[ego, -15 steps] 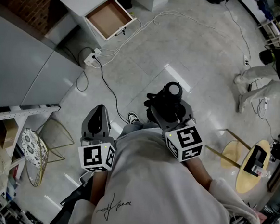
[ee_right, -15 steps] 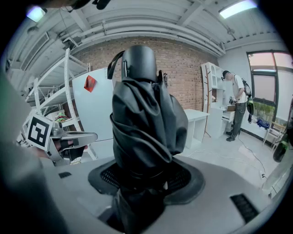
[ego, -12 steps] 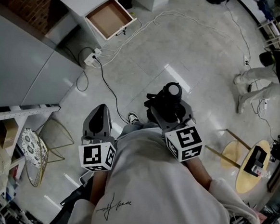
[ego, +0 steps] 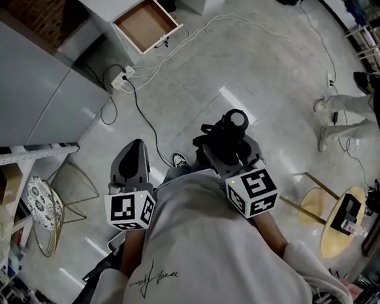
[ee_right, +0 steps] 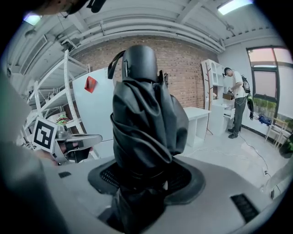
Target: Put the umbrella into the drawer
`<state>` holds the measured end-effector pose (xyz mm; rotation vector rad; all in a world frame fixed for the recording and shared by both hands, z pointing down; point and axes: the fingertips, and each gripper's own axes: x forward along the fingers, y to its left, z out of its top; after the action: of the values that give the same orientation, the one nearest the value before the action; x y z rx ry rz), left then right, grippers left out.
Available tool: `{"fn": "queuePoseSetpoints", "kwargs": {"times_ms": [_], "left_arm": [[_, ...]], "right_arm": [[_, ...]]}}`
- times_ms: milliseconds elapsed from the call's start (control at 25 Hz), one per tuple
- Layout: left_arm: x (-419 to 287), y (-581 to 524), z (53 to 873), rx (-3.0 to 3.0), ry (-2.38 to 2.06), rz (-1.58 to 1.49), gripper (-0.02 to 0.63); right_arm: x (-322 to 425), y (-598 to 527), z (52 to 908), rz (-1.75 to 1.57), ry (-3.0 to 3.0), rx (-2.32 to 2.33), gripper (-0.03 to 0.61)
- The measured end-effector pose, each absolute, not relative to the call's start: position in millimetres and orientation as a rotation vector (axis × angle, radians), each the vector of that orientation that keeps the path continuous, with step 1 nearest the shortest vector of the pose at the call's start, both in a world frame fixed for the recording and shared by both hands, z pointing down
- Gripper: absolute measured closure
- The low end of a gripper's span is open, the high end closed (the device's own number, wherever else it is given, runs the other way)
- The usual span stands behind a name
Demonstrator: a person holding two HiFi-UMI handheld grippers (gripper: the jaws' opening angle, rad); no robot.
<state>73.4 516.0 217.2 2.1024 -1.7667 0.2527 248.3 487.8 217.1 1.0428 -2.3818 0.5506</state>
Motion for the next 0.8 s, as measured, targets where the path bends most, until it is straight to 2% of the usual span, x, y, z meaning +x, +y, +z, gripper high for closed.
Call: {"fn": "queuePoseSetpoints", "kwargs": {"times_ms": [520,800], "left_arm": [[80,494,224,2.091,-1.732,0.274,0.595],[113,455,232,2.133,-1.628,0.322,0.595]], "right_arm": [[250,471,229,0.617,-2.374,0.997,0.324],[270,427,234,0.648,-2.375,0.992,0.324]]}}
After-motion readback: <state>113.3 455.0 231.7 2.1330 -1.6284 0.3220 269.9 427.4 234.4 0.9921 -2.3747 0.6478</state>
